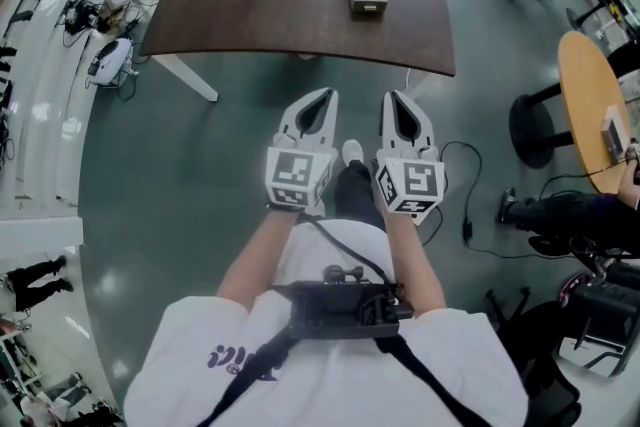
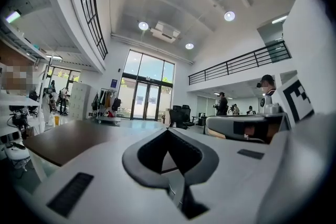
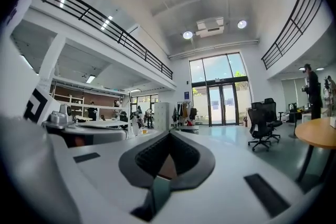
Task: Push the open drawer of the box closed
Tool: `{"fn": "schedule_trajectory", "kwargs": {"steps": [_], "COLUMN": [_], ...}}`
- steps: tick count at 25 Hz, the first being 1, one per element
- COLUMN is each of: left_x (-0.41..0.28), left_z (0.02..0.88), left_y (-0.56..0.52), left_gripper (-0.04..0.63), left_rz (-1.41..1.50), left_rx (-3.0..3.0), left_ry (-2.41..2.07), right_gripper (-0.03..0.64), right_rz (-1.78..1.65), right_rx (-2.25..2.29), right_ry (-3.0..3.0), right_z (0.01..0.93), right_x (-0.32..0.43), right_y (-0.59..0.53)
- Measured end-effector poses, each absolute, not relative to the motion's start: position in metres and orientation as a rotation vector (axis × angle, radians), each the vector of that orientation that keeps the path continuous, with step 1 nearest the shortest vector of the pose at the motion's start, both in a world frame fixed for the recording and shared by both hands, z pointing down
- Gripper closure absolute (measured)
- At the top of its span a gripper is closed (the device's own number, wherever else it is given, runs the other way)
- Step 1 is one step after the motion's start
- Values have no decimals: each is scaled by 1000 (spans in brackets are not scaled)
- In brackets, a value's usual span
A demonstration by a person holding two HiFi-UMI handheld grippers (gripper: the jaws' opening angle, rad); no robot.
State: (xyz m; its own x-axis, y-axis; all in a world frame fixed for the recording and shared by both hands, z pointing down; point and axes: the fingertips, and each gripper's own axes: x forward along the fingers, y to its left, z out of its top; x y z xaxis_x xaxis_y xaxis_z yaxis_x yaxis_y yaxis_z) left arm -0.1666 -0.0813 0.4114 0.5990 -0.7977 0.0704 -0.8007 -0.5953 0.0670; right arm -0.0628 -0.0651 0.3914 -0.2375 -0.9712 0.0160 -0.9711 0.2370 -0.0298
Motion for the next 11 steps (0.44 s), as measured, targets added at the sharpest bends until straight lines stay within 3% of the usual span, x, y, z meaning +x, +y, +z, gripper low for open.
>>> {"fn": "schedule_trajectory", "kwargs": {"steps": [11], "left_x": [-162], "left_z": [419], "left_y": [-70], "left_gripper": [584], "left_rz": [53], "left_rx": [2720], "left_ry": [-1328], "right_gripper": [611], "right_rz": [-57], "right_rx": [-1958], "right_ry": [2495], "right_z": [399], "right_x": [-71], "right_y": [-48]}}
